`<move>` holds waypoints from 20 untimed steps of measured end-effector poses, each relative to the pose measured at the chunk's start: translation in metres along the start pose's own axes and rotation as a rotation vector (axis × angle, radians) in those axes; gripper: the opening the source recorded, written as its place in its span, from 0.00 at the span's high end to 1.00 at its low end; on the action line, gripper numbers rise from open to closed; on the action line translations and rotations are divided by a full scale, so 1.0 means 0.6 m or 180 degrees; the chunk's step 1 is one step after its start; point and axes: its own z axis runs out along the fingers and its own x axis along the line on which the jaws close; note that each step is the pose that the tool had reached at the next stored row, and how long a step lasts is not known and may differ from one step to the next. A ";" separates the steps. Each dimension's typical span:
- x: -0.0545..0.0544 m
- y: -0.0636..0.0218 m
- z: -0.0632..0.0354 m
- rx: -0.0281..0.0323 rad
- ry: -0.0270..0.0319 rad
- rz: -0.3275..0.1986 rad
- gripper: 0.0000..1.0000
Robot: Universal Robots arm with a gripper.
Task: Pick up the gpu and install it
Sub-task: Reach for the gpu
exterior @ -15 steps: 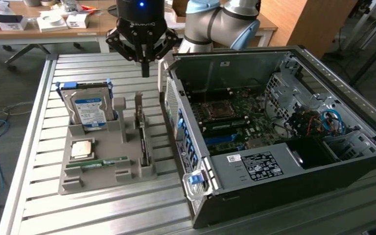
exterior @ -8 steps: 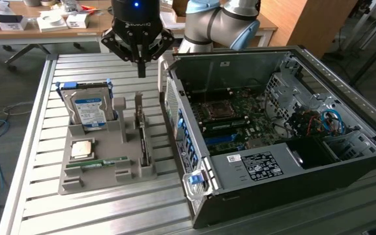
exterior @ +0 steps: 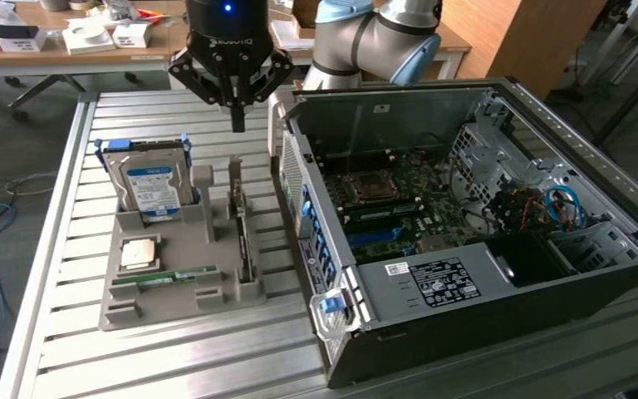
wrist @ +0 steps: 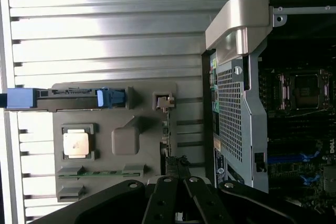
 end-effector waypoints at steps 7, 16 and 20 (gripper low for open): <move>-0.001 -0.008 0.000 0.0000 0.0000 0.0000 0.89; -0.001 -0.021 -0.001 0.0000 0.0000 0.0000 0.89; -0.001 -0.026 -0.001 0.0000 0.0000 0.0000 0.89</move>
